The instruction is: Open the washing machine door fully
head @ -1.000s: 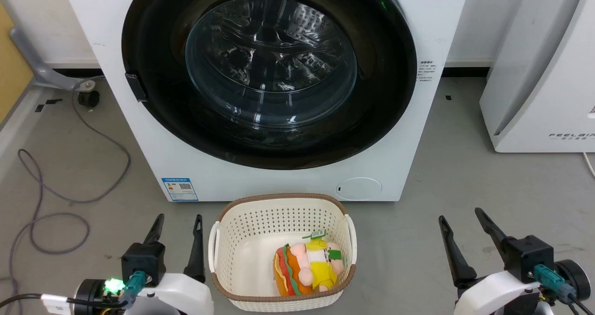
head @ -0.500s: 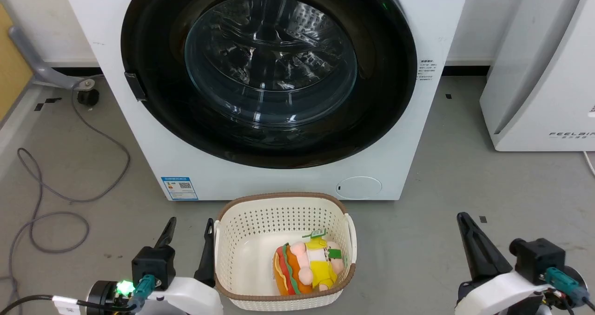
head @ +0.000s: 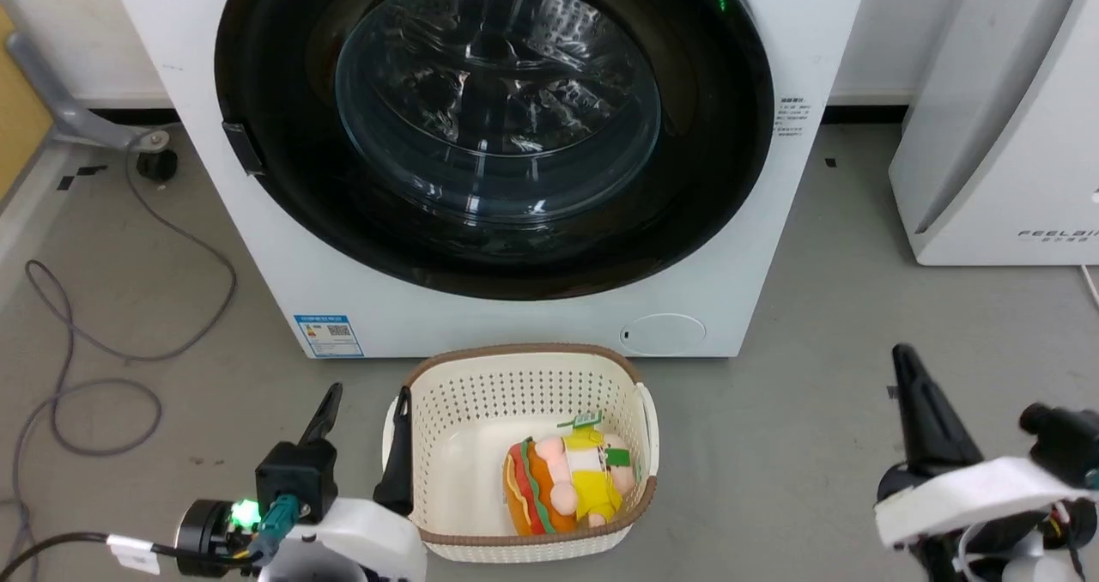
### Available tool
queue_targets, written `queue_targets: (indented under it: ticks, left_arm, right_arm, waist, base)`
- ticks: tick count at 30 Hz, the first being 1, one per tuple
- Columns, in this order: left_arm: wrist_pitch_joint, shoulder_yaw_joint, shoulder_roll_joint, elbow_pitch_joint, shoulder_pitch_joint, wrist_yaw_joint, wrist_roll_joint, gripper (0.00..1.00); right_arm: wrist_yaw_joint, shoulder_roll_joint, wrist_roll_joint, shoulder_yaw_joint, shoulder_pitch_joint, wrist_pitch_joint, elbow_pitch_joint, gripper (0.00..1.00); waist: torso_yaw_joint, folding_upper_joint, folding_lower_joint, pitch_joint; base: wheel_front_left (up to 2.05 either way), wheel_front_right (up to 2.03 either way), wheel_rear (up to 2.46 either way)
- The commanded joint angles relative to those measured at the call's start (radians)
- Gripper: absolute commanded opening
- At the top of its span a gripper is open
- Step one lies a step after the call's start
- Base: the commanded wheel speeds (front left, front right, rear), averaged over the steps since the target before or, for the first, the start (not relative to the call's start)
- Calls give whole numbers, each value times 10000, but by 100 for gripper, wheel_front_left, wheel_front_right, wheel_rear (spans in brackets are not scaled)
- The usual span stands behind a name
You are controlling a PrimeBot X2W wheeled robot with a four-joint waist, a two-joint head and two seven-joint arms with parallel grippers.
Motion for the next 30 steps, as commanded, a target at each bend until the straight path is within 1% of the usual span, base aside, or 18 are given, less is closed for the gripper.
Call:
queue_targets:
  ticks: [1,7,15,20,30]
  left_arm:
    - [-116,-66,5,48,-263,53,-85,100]
    - [-240,-195,5,66,-477,100,-143,100]
    - [-408,-349,5,57,-807,161,-194,100]
    - [-512,-462,5,65,-1083,184,-217,100]
    - [-721,-681,5,56,-1500,283,-288,100]
  right_arm:
    - [-2,-23,504,-131,-323,-32,112,0]
    - [-2,-205,1620,-420,-1110,40,538,0]
    - [-3,-690,2985,-629,-2604,89,1414,0]
    - [-3,-1076,3653,-601,-3606,102,1980,0]
    - [-4,-1615,5000,-311,-5760,363,3196,0]
  waist:
    - [0,0,0,93]
    - [-4,0,0,397]
    - [-21,0,0,911]
    - [12,0,0,1223]
    - [3,0,0,1718]
  base:
    - [0,0,0]
    - [0,0,0]
    - [0,0,0]
    - [0,0,0]
    - [0,0,0]
